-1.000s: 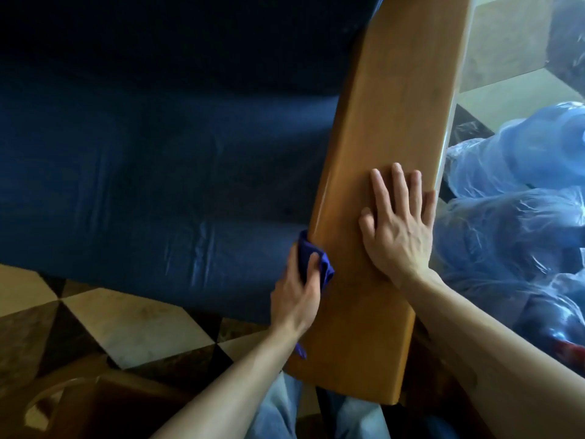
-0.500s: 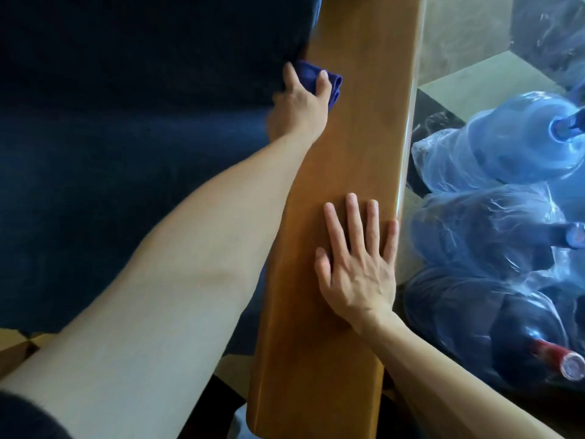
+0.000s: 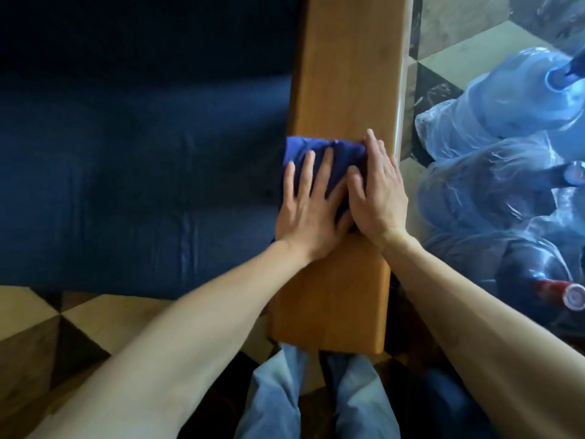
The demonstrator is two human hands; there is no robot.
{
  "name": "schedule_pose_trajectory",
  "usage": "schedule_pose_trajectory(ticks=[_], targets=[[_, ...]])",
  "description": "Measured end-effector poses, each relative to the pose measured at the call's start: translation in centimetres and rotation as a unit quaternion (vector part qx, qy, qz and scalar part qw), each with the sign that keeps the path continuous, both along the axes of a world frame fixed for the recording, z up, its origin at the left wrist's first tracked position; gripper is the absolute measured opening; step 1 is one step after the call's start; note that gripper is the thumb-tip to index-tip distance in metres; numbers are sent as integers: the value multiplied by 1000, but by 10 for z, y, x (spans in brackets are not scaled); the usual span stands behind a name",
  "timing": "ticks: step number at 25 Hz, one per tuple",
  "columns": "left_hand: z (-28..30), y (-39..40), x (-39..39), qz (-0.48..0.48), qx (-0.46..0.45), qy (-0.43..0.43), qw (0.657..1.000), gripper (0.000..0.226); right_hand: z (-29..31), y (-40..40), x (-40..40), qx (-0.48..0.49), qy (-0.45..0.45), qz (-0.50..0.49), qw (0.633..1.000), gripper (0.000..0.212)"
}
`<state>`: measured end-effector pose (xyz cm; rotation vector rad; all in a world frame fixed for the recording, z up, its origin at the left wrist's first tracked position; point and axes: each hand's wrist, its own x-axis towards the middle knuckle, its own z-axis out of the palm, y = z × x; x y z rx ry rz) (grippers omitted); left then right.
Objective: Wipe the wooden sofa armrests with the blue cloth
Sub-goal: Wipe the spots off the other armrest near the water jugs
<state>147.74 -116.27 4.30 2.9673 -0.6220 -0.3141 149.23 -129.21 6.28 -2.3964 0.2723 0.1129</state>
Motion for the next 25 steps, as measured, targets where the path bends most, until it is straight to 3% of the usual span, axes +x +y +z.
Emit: schedule_pose_trajectory(ticks=[5,8,10,14,16,18,20,25], targets=[[14,4,-145,-41,25,65,997,76,11,3,-113,-94,19,125,988,47],[18,11,-190,-43,56,89,994,77,12,9,-166,-123,23,152,980,46],[30,15,-191,-40,30,93,994,73,22,8,-175,-131,25,149,980,45],[48,37,-158,9,-170,14,985,50,35,-4,-158,-54,120,88,987,49],[55,52,-132,68,-146,19,987,55,39,-7,-152,8,176,44,983,50],[59,58,-110,62,-52,101,992,64,44,-9,-151,55,214,-4,975,44],[61,59,-100,39,-9,163,986,58,49,-10,-154,52,239,-23,969,35],[76,64,-97,100,-108,250,957,12,71,-14,-166,82,239,-59,966,17]])
